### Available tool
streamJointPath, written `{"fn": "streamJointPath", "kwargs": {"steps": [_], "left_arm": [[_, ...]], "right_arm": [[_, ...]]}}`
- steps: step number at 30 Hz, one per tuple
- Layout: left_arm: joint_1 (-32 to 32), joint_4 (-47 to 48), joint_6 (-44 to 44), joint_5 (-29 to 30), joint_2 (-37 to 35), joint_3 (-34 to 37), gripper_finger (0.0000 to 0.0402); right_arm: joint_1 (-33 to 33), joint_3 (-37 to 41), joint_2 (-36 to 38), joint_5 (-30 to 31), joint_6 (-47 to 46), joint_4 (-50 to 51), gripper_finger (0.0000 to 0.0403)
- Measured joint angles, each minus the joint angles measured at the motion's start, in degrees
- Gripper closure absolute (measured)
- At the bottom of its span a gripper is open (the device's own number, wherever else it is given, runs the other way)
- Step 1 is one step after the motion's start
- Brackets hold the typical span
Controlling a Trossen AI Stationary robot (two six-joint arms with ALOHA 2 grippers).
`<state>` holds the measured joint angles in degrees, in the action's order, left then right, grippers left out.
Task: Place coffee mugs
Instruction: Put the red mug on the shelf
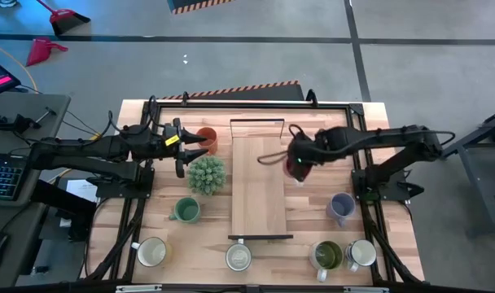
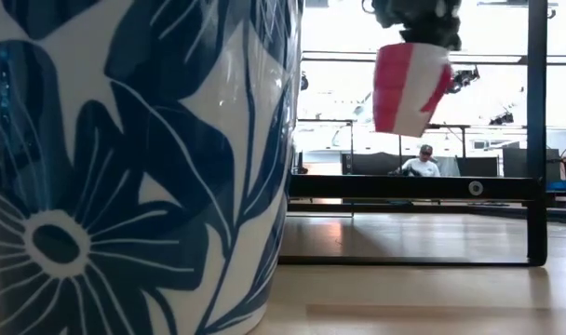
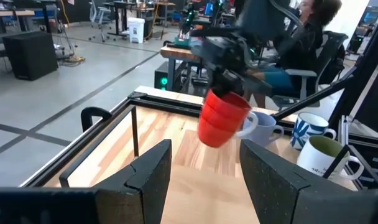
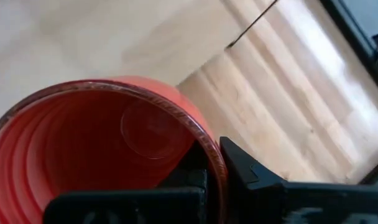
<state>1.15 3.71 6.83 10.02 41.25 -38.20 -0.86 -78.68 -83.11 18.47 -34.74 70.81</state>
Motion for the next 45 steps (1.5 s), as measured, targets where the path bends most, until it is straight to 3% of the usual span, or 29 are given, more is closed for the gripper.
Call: {"fn": "streamJointPath", "kwargs": {"steps": [10,21,31,45], "left_arm": [[0.02,-0.04,-1.51,0.02,-0.02,0.00,0.0222],[0.02,-0.07,-1.51,-0.55,-0.02,0.00,0.0222],[0.00,-0.09,-1.51,-0.68,-0.02,0.00,0.0222],[0.00,-0.19,-2.20,-0.55,-0.02,0.00,0.0222]], "right_arm": [[7.28,-5.23,-9.87,-4.19,2.83,-7.95,0.0402],[13.39,-15.84,-22.73,-7.32,4.57,-4.59,0.0402],[17.58,-16.13,-23.70,-12.09,2.25,-3.59,0.0403],[19.65,-16.13,-23.78,-11.44,1.29,-4.50,0.0403]]}}
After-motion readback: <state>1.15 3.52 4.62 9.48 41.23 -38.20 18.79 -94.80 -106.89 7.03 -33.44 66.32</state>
